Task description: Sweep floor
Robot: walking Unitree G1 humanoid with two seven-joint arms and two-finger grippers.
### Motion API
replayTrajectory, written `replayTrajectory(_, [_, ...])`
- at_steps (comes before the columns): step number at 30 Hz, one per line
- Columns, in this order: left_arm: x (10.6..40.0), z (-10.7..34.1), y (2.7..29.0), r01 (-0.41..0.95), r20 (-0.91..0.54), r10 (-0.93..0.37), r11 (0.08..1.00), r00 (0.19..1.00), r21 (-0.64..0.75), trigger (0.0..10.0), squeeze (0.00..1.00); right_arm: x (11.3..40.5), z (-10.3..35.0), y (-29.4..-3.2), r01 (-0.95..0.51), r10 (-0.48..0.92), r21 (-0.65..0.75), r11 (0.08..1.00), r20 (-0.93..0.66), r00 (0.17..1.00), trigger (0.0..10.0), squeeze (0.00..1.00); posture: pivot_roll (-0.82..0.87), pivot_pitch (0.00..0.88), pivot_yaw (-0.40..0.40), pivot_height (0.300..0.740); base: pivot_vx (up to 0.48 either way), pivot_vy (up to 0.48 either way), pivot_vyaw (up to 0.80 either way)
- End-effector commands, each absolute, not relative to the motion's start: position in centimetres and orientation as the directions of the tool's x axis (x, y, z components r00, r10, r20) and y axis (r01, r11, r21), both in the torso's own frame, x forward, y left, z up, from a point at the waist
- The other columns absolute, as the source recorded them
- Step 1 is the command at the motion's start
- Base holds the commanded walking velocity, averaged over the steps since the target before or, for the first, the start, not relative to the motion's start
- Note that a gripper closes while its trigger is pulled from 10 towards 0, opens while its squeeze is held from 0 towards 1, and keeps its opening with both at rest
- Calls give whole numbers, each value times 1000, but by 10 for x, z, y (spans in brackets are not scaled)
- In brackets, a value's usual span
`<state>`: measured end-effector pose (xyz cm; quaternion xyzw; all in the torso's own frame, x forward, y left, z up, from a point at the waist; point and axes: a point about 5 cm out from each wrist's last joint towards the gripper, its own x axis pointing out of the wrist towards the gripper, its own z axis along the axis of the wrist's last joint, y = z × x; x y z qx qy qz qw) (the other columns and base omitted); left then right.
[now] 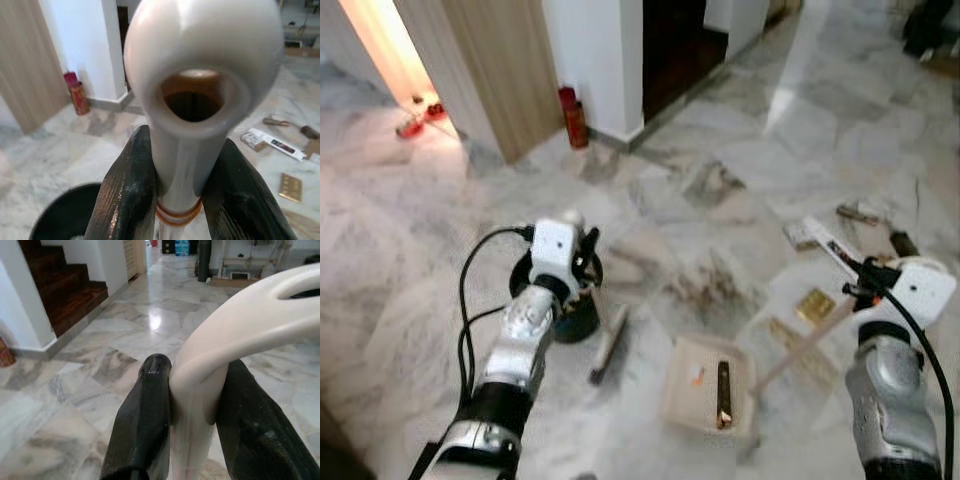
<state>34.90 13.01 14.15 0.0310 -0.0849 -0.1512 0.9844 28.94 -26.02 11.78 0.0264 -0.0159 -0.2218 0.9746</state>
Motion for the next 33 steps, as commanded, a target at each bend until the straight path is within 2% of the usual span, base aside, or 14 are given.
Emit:
replayTrajectory(1, [347,149,132,307,187,-321,946,928,104,10000,0,290,126,-263,437,-440,67,897,54,896,10000,0,85,144,0,740,0,0,0])
replayTrajectory(16, [337,150,123,428,171,-436,900,884,81,10000,0,290,125,-263,441,-444,66,895,48,895,10000,0,95,146,0,740,0,0,0])
replayTrajectory(18, [337,157,123,416,211,-424,906,881,81,10000,0,290,125,-263,440,-443,68,896,48,895,10000,0,96,146,-1,740,0,0,0])
replayTrajectory(22, [346,203,120,366,372,-366,928,853,72,10000,0,292,125,-262,435,-438,70,898,49,897,10000,0,103,146,-5,740,0,0,0])
replayTrajectory(28, [348,246,121,347,497,-341,934,798,82,10000,0,293,125,-262,435,-439,74,897,55,897,10000,0,102,141,-3,740,0,0,0])
replayTrajectory(33, [343,301,142,157,674,-185,982,715,104,10000,0,292,125,-261,433,-438,78,898,59,897,10000,0,110,141,-6,740,0,0,0])
